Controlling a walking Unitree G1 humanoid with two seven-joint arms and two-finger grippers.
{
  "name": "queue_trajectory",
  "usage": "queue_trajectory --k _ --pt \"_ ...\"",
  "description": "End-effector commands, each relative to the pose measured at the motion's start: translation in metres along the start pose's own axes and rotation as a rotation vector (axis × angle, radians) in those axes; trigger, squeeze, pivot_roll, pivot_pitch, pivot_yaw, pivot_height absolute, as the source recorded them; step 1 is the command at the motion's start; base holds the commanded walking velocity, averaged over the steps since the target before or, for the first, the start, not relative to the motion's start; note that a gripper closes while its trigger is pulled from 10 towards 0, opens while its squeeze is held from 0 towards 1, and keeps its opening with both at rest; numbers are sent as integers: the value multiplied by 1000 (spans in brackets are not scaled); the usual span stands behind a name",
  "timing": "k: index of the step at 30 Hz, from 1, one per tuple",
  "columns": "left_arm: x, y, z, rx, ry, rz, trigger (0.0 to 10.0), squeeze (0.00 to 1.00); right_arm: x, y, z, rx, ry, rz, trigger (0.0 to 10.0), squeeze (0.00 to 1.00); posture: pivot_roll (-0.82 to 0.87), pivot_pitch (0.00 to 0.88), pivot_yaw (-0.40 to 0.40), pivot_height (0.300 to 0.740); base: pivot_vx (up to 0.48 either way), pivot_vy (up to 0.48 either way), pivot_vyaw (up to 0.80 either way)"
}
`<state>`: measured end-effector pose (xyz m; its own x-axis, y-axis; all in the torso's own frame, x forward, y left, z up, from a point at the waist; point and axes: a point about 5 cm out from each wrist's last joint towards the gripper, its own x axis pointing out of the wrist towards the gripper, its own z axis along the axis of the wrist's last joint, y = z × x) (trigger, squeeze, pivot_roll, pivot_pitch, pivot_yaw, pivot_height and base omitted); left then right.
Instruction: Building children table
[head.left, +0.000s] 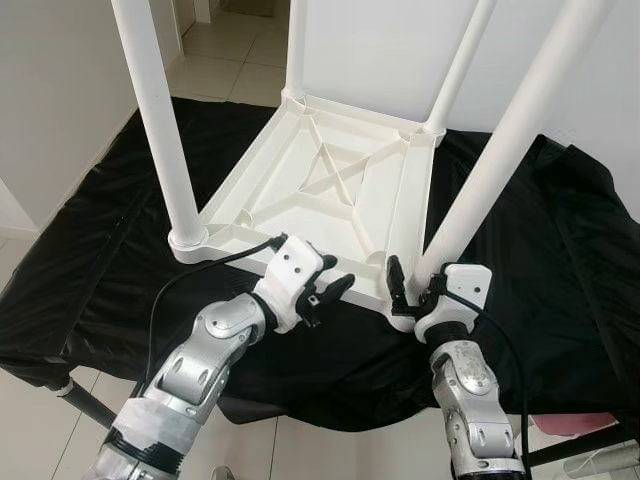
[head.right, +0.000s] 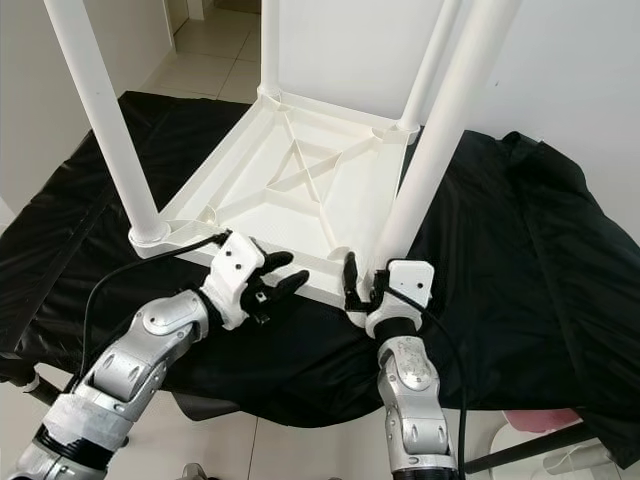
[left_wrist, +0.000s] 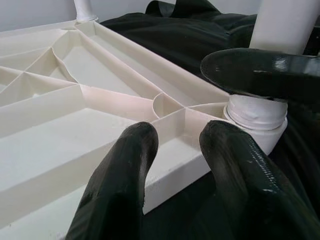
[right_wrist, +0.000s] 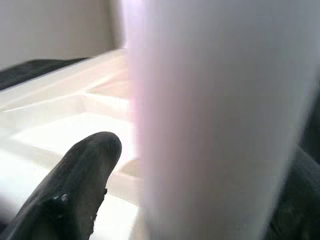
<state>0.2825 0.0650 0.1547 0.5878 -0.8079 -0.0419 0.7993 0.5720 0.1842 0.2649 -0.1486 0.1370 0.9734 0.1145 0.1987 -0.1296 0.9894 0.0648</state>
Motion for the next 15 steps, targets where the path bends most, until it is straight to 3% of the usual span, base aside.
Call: queue_trajectory --k 1,8,15 --pt "-2 -4 1 9 -3 -48 10000 0 -3 0 2 18 -11 78 10000 0 2 33 -75 740 0 0 0" --pt "-4 -4 -1 14 9 -55 10000 0 -1 -10 3 -44 12 288 10000 0 1 30 -65 740 0 0 0" --pt "-4 -4 -2 17 11 -58 10000 0 0 -11 4 -55 14 327 10000 0 14 24 -64 740 0 0 0"
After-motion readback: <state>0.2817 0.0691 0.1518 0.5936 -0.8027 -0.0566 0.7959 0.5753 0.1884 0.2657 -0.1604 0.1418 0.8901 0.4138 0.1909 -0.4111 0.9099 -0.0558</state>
